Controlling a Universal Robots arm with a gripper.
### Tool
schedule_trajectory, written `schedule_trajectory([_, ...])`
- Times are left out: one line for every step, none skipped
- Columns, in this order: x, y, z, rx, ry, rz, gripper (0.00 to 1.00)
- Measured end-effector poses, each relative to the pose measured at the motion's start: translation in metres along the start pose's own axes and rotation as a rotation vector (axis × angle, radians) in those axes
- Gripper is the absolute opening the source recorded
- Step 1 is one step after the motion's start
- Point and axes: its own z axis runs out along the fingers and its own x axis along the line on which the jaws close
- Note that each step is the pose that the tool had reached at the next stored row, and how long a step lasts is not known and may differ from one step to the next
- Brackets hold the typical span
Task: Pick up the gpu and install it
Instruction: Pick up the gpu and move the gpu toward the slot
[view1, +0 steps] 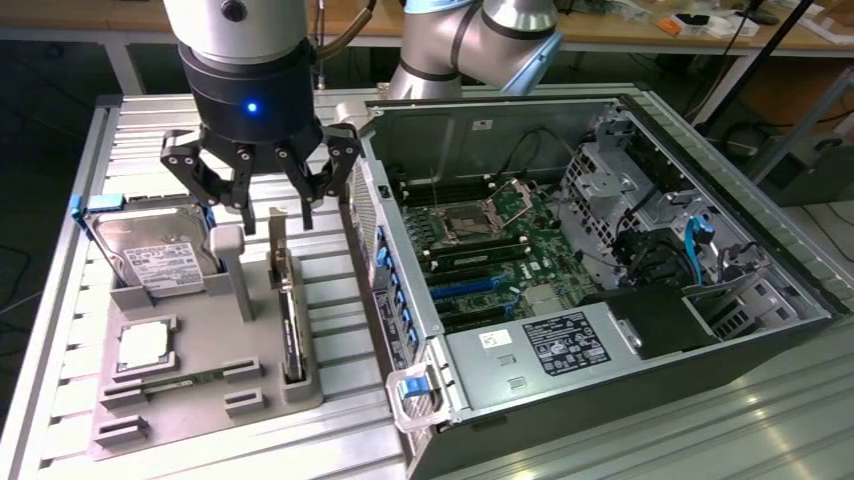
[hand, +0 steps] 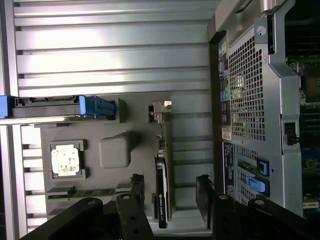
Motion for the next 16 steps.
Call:
schedule_trajectory([0.0000,0.0000,0.0004,0.0000,0.0000,0.000,0.54])
schedule_trajectory([0.0000,-0.0001,0.0010,0.0000,0.0000,0.000,0.54])
schedule_trajectory([0.0000,-0.0001,0.0015,0.0000,0.0000,0.000,0.54])
schedule_trajectory([0.0001,-0.0001,0.0019,0.0001,0.0001,0.000,0.54])
schedule_trajectory([0.0001,-0.0001,0.0023,0.0001,0.0001,0.000,0.54])
schedule_trajectory([0.0001,-0.0001,0.0028,0.0001,0.0001,0.000,0.54])
schedule_trajectory([0.0001,-0.0002,0.0032,0.0001,0.0001,0.000,0.54])
schedule_trajectory([0.0001,-0.0002,0.0037,0.0001,0.0000,0.000,0.54])
schedule_trajectory([0.0001,-0.0002,0.0041,0.0001,0.0001,0.000,0.54])
schedule_trajectory([0.0001,-0.0002,0.0045,0.0001,0.0001,0.000,0.54])
schedule_trajectory([0.0001,-0.0002,0.0049,0.0001,0.0001,0.000,0.54])
schedule_trajectory([0.0001,-0.0003,0.0054,0.0001,0.0001,0.000,0.54])
schedule_trajectory([0.0001,-0.0003,0.0058,0.0001,0.0000,0.000,0.54])
schedule_trajectory([0.0002,-0.0003,0.0062,0.0000,0.0000,0.000,0.54])
schedule_trajectory([0.0002,-0.0003,0.0070,0.0001,0.0001,0.000,0.54])
schedule_trajectory([0.0002,-0.0003,0.0075,0.0001,0.0001,0.000,0.54])
